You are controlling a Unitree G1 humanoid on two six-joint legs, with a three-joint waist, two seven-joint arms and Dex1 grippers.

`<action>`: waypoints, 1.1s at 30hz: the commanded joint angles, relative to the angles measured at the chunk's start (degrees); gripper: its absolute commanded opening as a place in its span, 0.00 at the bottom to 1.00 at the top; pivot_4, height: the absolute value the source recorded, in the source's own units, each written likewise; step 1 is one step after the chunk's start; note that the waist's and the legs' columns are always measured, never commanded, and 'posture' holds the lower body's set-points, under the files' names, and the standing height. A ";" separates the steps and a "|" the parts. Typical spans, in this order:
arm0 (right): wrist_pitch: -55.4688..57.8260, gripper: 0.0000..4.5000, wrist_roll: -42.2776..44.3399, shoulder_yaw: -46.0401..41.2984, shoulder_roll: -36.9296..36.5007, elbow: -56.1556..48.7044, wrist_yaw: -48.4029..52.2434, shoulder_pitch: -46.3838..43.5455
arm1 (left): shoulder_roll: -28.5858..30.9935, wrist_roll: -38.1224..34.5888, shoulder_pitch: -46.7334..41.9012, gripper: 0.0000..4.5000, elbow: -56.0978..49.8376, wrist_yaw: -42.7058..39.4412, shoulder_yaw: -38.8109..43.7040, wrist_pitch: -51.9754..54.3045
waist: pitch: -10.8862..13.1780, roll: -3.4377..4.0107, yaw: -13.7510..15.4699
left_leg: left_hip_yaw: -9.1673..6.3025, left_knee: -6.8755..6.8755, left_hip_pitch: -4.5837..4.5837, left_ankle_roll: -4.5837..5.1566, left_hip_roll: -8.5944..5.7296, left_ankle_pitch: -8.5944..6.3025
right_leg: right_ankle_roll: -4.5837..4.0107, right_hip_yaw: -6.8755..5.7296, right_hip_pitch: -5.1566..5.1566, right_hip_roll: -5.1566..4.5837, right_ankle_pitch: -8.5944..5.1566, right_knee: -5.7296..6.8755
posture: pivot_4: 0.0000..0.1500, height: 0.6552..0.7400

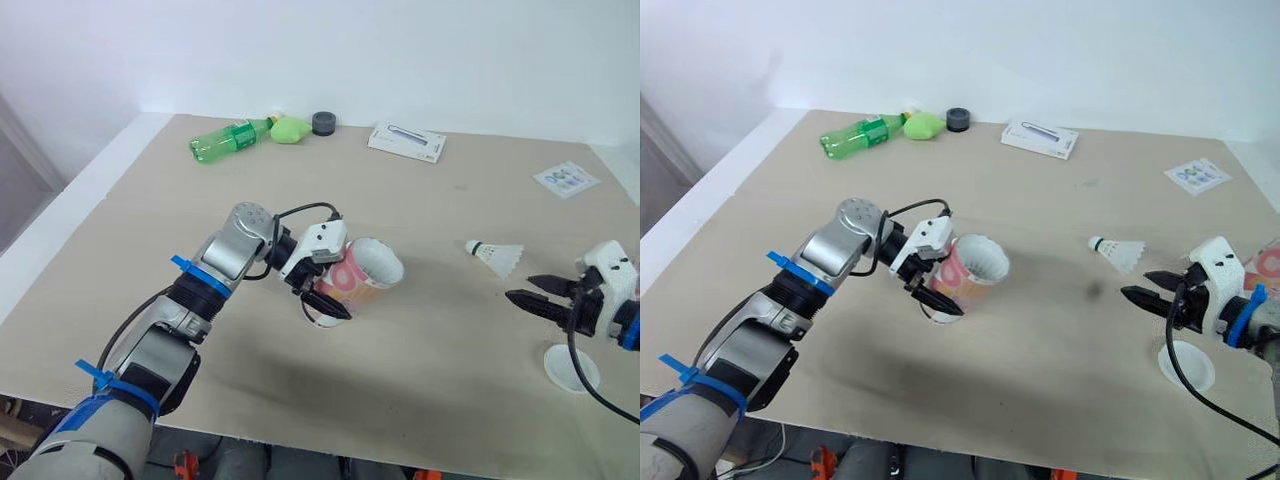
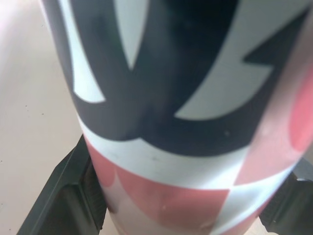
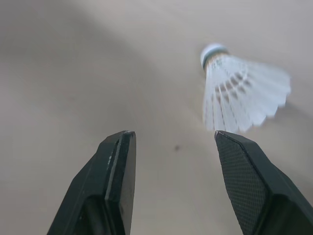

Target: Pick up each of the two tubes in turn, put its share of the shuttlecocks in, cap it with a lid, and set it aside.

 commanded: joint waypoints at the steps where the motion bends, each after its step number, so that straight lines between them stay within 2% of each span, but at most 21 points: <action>1: -4.32 0.62 -2.56 3.48 0.94 8.10 -1.72 -6.30 | 0.49 0.18 -0.13 0.74 -1.25 0.50 0.36 0.06 | 0.00 0.01 -0.20 | 0.00 -0.01 0.01 0.01 0.01 0.01 | 0.00 0.00 0.00 0.02 0.01 0.00 | 1.00 0.77; 9: -6.82 0.62 -4.64 9.73 4.18 19.79 -1.80 -19.90 | 0.85 0.10 -0.17 0.74 -1.29 0.83 0.45 0.31 | 0.02 0.08 -0.75 | 0.02 -0.08 0.04 0.00 0.00 0.02 | -0.07 0.03 0.00 0.02 0.04 0.00 | 1.00 0.77; 12: -7.14 0.62 -4.76 11.13 4.83 21.08 -0.61 -22.01 | 0.92 0.07 -0.22 0.74 -1.34 0.96 0.45 0.39 | 0.01 0.10 -0.80 | 0.03 -0.10 0.04 -0.03 -0.01 0.04 | -0.07 0.05 0.00 0.01 0.06 0.00 | 1.00 0.77; 16: -7.97 0.39 -4.33 12.31 5.71 22.09 1.01 -23.28 | 1.09 -0.05 -0.21 0.74 -1.56 1.31 0.61 0.78 | 0.02 0.09 -0.72 | 0.02 -0.11 0.02 -0.04 -0.01 0.05 | -0.09 0.04 0.00 0.01 0.07 0.00 | 1.00 0.77; 18: -7.39 0.13 -3.48 11.99 5.88 22.34 1.68 -23.34 | 1.33 -0.13 0.00 0.74 -1.95 1.31 0.66 0.97 | 0.02 0.10 -0.75 | 0.02 -0.12 0.02 -0.05 -0.01 0.05 | -0.09 0.04 0.00 0.01 0.07 0.00 | 1.00 0.77; 20: -7.36 0.02 -3.23 11.84 5.81 22.35 2.00 -23.32 | 1.47 -0.15 0.11 0.74 -2.18 1.39 0.68 1.17 | 0.02 0.10 -0.76 | 0.02 -0.12 0.03 -0.05 -0.01 0.05 | -0.09 0.03 -0.01 0.01 0.07 0.00 | 1.00 0.77; 22: -7.37 0.02 -2.82 11.59 5.57 21.57 2.77 -22.78 | 1.47 -0.17 0.16 0.74 -2.32 1.47 0.67 1.35 | 0.02 0.10 -0.79 | 0.02 -0.11 0.03 -0.05 -0.01 0.05 | -0.09 0.04 -0.01 0.01 0.07 0.00 | 1.00 0.77; 30: 3.09 0.02 9.11 4.72 -2.30 -11.86 8.40 -15.75 | 1.53 -0.31 0.28 0.74 -2.53 1.18 0.37 1.37 | 0.15 0.41 -0.74 | 0.01 -0.17 -0.03 -0.05 -0.03 0.05 | -0.07 0.04 -0.06 0.00 0.05 -0.01 | 1.00 0.77; 33: 5.92 0.02 13.75 4.42 -7.52 -26.86 11.48 -14.68 | 1.46 -0.24 0.15 0.74 -2.15 1.16 0.35 1.04 | 0.20 0.29 -0.74 | -0.06 -0.16 0.02 -0.05 0.02 0.05 | 0.01 -0.02 -0.01 0.05 -0.03 -0.01 | 1.00 0.77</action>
